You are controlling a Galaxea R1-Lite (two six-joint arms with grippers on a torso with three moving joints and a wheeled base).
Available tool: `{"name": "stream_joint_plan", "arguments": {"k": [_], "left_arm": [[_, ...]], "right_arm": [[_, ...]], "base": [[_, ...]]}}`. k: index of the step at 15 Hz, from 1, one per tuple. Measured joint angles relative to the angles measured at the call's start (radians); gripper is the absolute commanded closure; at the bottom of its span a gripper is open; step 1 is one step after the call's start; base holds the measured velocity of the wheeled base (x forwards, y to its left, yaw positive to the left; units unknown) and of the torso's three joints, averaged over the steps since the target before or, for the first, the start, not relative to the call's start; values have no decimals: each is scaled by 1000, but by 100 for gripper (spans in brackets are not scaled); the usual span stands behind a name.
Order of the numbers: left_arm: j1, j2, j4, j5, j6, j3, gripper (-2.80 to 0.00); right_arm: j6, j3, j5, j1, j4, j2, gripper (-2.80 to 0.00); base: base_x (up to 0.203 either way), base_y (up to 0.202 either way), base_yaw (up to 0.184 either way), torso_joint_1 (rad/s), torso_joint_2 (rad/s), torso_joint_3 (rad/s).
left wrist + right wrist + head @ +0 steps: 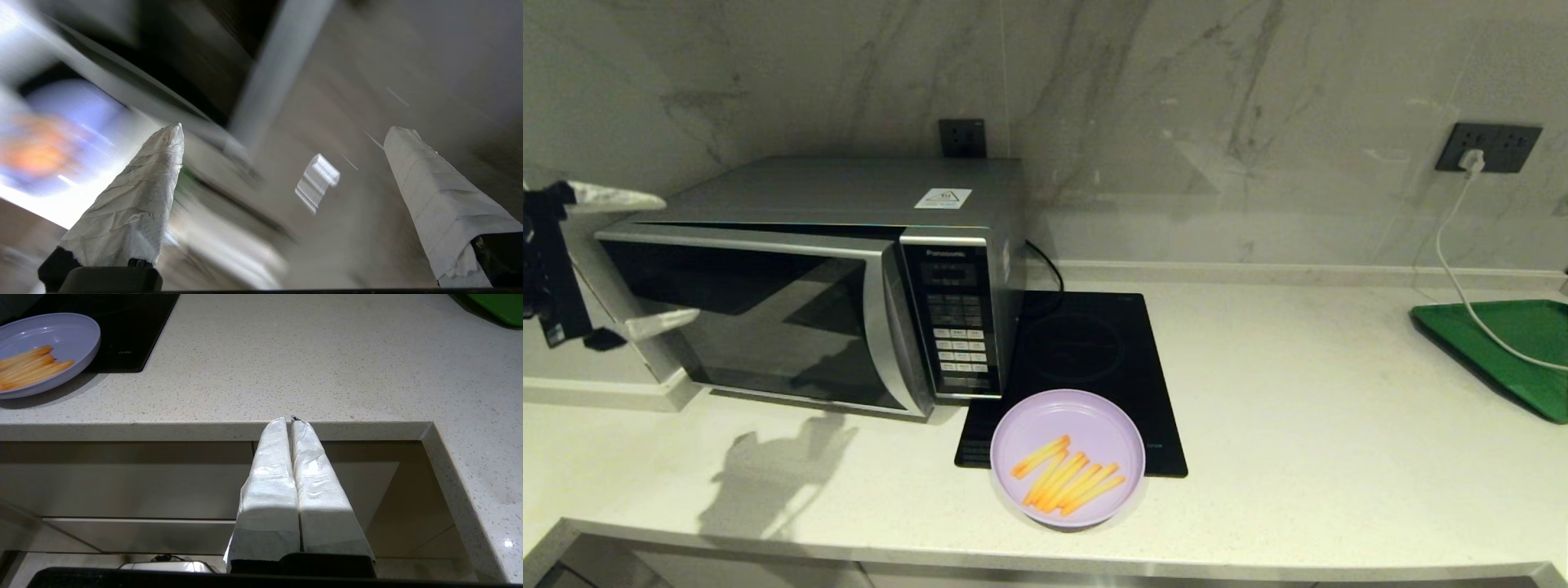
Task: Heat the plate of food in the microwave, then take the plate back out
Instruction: Open the microwave oven
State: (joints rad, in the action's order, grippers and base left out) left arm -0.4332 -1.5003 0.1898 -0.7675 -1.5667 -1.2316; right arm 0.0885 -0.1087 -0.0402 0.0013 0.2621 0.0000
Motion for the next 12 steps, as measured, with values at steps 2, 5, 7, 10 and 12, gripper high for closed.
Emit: {"name": "stream_joint_plan", "arguments": {"k": [2, 5, 7, 10, 12], "left_arm": [[-10, -19, 170, 212, 360, -9, -280], [-19, -21, 208, 515, 978, -1, -280], [20, 10, 84, 631, 1343, 23, -280], [151, 67, -165, 646, 1655, 82, -280], [241, 71, -386, 652, 1725, 123, -280]], "right_arm": [[0, 0, 0, 0, 0, 0, 0], [0, 0, 1, 0, 0, 0, 0], [0, 0, 0, 0, 0, 0, 0], [0, 0, 1, 0, 0, 0, 0], [0, 0, 0, 0, 0, 0, 0]], "base": [[0, 0, 0, 0, 0, 0], [0, 0, 0, 0, 0, 0], [0, 0, 0, 0, 0, 0], [0, 0, 0, 0, 0, 0], [0, 0, 0, 0, 0, 0]]}}
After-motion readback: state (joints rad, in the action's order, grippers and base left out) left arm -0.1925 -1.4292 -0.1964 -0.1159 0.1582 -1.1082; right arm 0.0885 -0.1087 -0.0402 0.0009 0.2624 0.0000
